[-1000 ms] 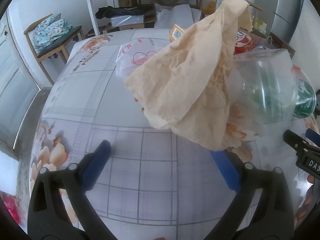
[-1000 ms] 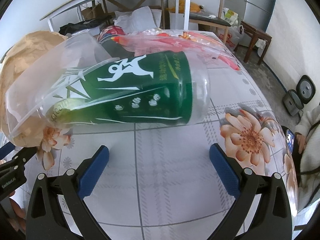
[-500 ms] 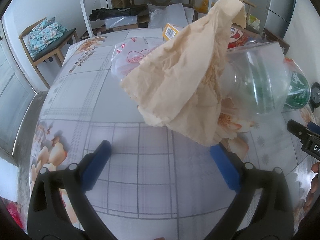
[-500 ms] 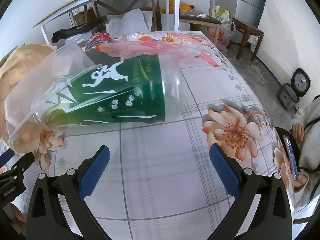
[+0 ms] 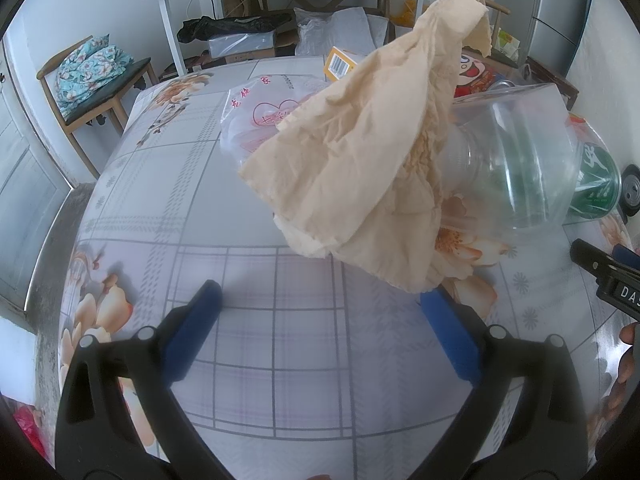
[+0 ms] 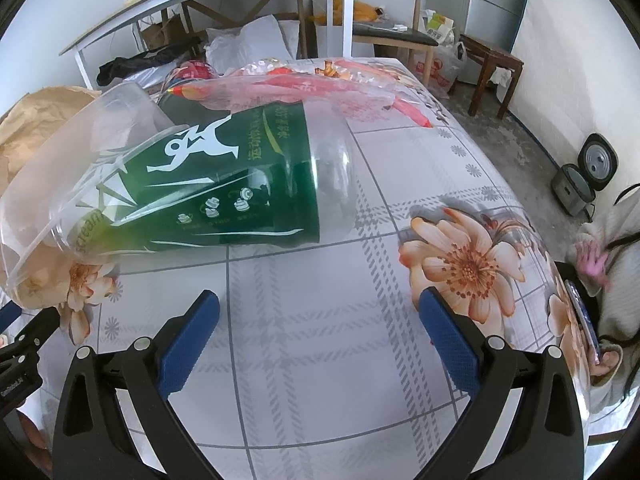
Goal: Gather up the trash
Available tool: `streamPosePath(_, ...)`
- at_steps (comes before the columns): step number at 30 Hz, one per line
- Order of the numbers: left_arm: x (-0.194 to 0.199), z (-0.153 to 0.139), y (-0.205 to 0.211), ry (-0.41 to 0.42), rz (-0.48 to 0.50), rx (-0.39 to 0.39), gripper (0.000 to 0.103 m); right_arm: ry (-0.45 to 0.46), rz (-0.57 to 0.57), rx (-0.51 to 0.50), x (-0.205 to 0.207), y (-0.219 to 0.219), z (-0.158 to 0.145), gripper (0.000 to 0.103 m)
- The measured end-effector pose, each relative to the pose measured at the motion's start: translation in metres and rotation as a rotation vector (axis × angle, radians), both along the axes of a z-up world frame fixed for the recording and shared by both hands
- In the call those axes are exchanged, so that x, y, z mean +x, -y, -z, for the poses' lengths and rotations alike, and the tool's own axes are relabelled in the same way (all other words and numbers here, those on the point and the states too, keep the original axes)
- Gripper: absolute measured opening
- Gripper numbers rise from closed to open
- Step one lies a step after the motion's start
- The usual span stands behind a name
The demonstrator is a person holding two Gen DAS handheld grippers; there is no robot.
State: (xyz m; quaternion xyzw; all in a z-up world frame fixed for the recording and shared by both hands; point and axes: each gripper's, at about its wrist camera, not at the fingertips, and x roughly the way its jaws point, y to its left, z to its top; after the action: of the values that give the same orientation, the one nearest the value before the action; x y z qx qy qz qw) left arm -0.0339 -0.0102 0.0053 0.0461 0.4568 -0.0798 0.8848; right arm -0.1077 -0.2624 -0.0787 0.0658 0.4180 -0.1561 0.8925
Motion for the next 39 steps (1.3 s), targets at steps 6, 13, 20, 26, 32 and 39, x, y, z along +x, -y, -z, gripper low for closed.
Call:
streamPosePath(6,-0.0001,0.0002,0.0000,0.000,0.000,0.000,0.096,0.008,-0.008,-0.005,0.0008,-0.0008,0.0019,0.097)
streamPosePath(13,-0.0002,0.0004,-0.0001,0.001,0.000,-0.001,0.096,0.009,-0.011,-0.007,0.0010,-0.0040,0.0029,0.097)
streamPosePath(20,-0.0003,0.0005,-0.0001,0.001,0.000,-0.001,0.096,0.008,-0.011,-0.007,0.0012,-0.0039,0.0028,0.097)
streamPosePath(26,-0.0004,0.0007,-0.0002,0.002,0.000,-0.002,0.096,0.008,-0.011,-0.007,0.0013,-0.0041,0.0028,0.097)
streamPosePath(32,-0.0005,0.0008,-0.0002,0.002,0.000,-0.002,0.096,0.008,-0.010,-0.007,0.0013,-0.0043,0.0027,0.097)
streamPosePath(39,-0.0008,0.0009,-0.0002,0.003,0.000,-0.002,0.096,0.008,-0.011,-0.007,0.0012,-0.0044,0.0027,0.097)
